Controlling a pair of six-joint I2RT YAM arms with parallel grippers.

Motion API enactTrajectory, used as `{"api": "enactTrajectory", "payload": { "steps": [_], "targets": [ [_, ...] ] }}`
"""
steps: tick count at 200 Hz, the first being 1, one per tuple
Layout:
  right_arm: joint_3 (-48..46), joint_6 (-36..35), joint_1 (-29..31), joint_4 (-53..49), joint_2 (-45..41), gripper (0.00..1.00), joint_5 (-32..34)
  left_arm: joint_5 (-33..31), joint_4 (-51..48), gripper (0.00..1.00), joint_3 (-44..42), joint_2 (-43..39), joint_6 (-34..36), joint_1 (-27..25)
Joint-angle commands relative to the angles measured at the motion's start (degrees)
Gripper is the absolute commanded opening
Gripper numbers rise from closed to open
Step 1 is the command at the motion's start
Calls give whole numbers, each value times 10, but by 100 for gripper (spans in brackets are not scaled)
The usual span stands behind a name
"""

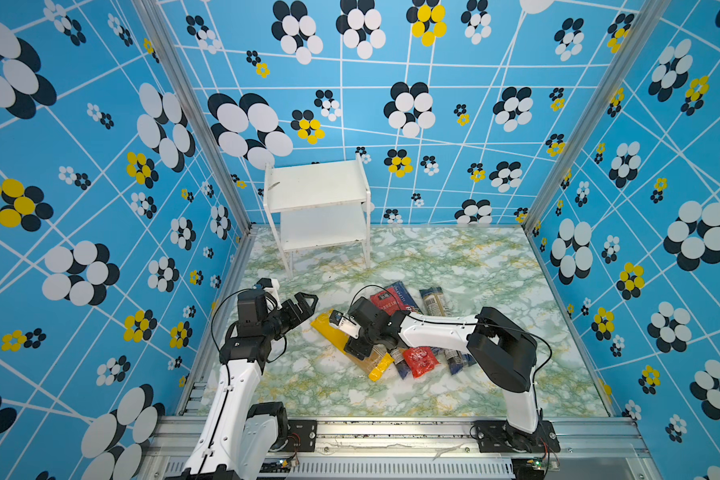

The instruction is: Place and organize the pasta boxes and bags onto the shelf

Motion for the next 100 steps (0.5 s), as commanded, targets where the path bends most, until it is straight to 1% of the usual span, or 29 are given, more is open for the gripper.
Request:
{"api": "enactTrajectory", "payload": {
  "steps": [1, 11, 12, 20, 35, 56, 61, 70, 86, 100],
  "targets": [
    [33, 14, -1, -61, 34, 67, 30, 14, -13, 99, -8, -9, 1, 8],
    [53, 19, 0, -81, 45, 57, 31, 15, -14, 99, -9, -10, 1, 10],
    [58, 20, -1, -87, 49, 55, 31, 15, -14, 99, -10, -10, 1, 10],
    [82, 23, 0, -110, 62, 45, 28, 17, -14, 99, -10, -10, 1, 12],
    [127, 29, -1, -154, 87, 34, 22, 17, -17, 99, -11, -12, 3, 13],
    [156, 50, -5, -173, 117, 26, 12, 19, -21, 99, -12, -16, 5, 15],
    [176, 59, -6, -170, 120, 25, 6, 19, -23, 99, -12, -17, 5, 16],
    [190, 78, -15, -166, 127, 23, -9, 20, -26, 99, -14, -21, 6, 17],
    [215, 121, -38, -158, 138, 16, -50, 19, -30, 99, -16, -29, 6, 19],
    [236, 163, -58, -147, 147, 13, -75, 19, -33, 99, -17, -36, 5, 21]
  ]
}}
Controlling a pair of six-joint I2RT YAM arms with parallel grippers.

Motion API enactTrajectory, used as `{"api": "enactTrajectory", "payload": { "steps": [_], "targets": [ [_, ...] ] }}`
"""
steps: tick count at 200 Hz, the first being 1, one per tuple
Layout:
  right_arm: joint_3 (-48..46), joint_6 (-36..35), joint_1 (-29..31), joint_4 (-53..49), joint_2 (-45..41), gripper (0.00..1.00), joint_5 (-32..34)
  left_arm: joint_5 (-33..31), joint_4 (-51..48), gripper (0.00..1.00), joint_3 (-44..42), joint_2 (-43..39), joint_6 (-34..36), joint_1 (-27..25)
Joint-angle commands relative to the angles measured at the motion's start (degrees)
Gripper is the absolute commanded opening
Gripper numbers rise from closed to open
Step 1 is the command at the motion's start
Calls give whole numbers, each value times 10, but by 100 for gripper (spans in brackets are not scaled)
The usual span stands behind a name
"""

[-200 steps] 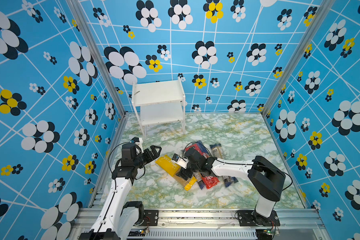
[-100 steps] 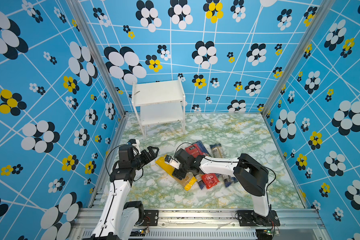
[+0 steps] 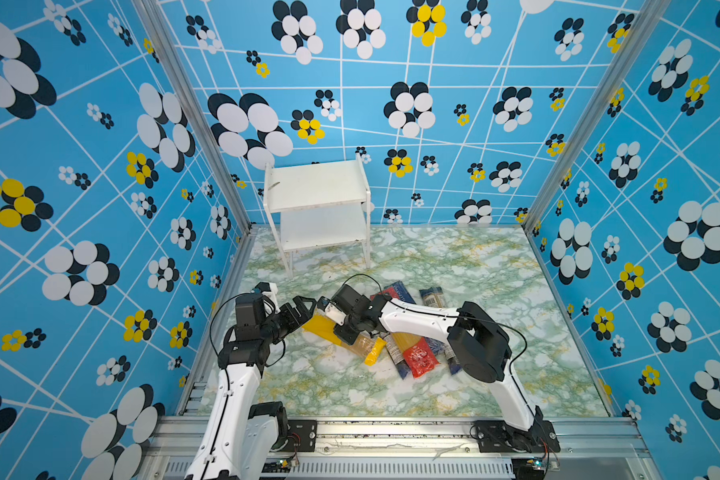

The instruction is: Place and organize the pasta boxes and bags onto the shelf

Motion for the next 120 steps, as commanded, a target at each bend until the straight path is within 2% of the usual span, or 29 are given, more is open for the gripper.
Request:
{"api": "enactTrajectory", "payload": {
  "steps": [1, 47, 95, 120],
  "targets": [
    [29, 86, -41, -21, 36, 13, -48, 8, -13, 99, -7, -17, 5, 8],
    [95, 200, -83, 19, 58, 7, -67, 9, -16, 99, -13, -27, 3, 9],
    [223, 302, -90, 13, 122, 6, -63, 9, 4, 99, -32, -42, -10, 9],
    [235, 362, -91, 43, 136, 8, -61, 3, 9, 99, -43, -54, -16, 9]
  ]
}}
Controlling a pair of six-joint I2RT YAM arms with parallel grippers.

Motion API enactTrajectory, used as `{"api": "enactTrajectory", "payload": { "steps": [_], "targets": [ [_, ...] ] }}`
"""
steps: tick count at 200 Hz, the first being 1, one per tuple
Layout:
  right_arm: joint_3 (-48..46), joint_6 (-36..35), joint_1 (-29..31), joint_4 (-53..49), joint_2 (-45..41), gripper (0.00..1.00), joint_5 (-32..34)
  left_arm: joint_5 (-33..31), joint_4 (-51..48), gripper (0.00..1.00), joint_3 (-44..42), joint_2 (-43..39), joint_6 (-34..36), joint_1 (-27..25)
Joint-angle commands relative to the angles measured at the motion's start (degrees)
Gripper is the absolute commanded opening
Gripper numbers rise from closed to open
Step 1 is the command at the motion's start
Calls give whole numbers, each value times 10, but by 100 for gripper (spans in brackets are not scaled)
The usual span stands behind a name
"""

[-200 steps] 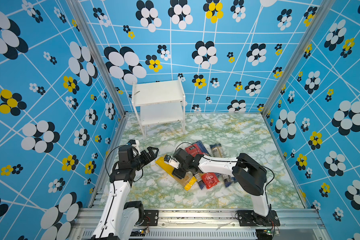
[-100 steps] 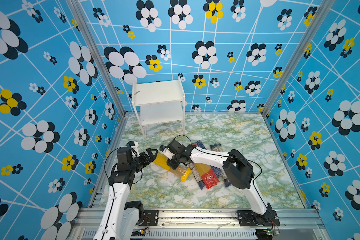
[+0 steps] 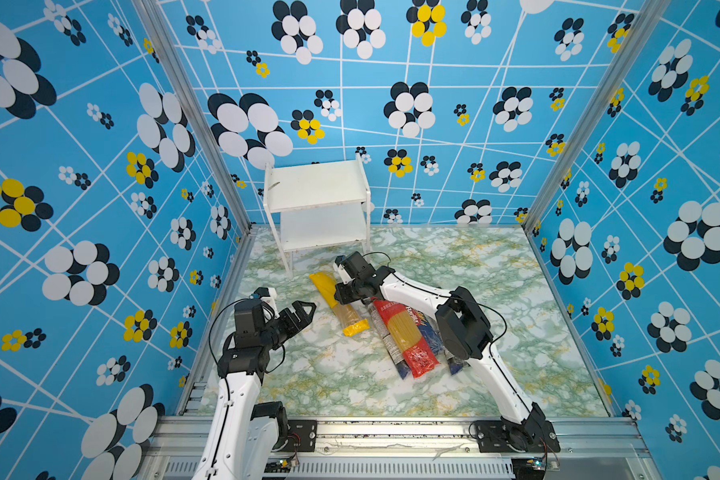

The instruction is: Place and organize the pasta boxes and bags onto the shelf

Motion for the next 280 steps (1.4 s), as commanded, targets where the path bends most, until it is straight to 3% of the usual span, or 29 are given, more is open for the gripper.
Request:
{"api": "enactTrajectory", "payload": {
  "steps": [1, 22, 33, 45, 80, 134, 168, 221, 280],
  "targets": [
    [30, 89, 3, 40, 6, 8, -5, 1, 13, 99, -15, -14, -9, 4],
    [29, 108, 2, 60, 10, 15, -28, -4, 15, 99, -24, -16, -11, 4],
    [20, 108, 2, 64, 7, 33, -29, -9, 20, 99, -32, -16, -16, 4],
    [2, 104, 2, 69, -2, 43, -26, -15, 28, 99, -39, -17, -24, 3],
    [-64, 78, 0, 83, -42, 57, -11, -51, 42, 99, -48, -13, -38, -17],
    [-152, -35, 0, 48, -134, 65, 15, -176, 35, 99, -11, 49, -31, -140],
    [-207, -107, -6, -8, -212, 69, 79, -240, 67, 99, 5, 117, -52, -220],
    [-332, -116, -52, -12, -320, 72, 95, -333, 68, 99, 35, 196, -91, -282],
    [-371, -181, -64, -83, -351, 73, 162, -367, 83, 99, 68, 289, -121, -329]
  ]
}}
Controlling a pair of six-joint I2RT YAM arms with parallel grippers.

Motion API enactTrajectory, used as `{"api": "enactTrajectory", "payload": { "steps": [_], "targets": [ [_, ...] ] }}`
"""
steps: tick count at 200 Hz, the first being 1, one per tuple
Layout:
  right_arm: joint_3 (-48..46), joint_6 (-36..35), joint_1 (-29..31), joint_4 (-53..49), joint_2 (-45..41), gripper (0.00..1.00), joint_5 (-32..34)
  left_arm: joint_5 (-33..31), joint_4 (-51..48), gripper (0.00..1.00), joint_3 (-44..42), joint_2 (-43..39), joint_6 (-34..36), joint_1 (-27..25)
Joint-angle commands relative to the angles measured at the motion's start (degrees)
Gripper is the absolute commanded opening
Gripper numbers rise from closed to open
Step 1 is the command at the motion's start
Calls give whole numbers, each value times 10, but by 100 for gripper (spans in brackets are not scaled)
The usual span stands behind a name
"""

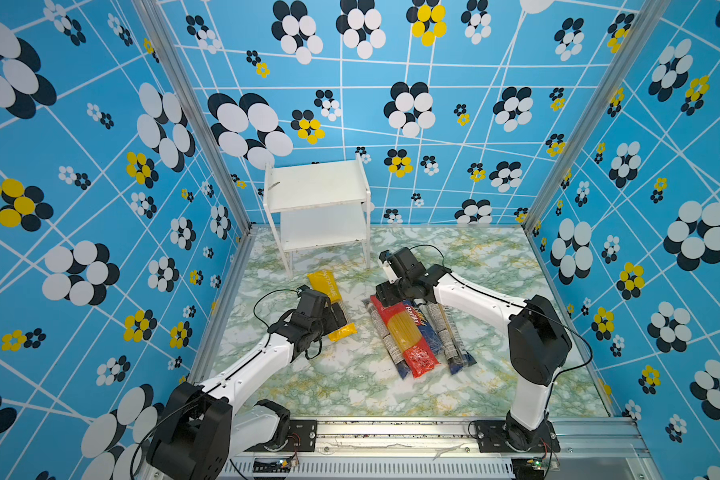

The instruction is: Place and organize the pasta boxes and bags onto the shelf

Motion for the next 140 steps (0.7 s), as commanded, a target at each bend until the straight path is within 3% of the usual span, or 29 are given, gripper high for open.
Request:
{"api": "enactTrajectory", "payload": {
  "steps": [1, 45, 140],
  "targets": [
    [-26, -37, 0, -42, -27, 73, 36, -36, 10, 99, 19, 28, -22, -15],
    [-79, -60, -3, -37, -60, 75, 65, -49, 16, 99, 19, 67, -41, -29],
    [-102, -44, -6, -17, -60, 75, 59, -93, 9, 99, 66, 149, -48, -56]
  ]
}}
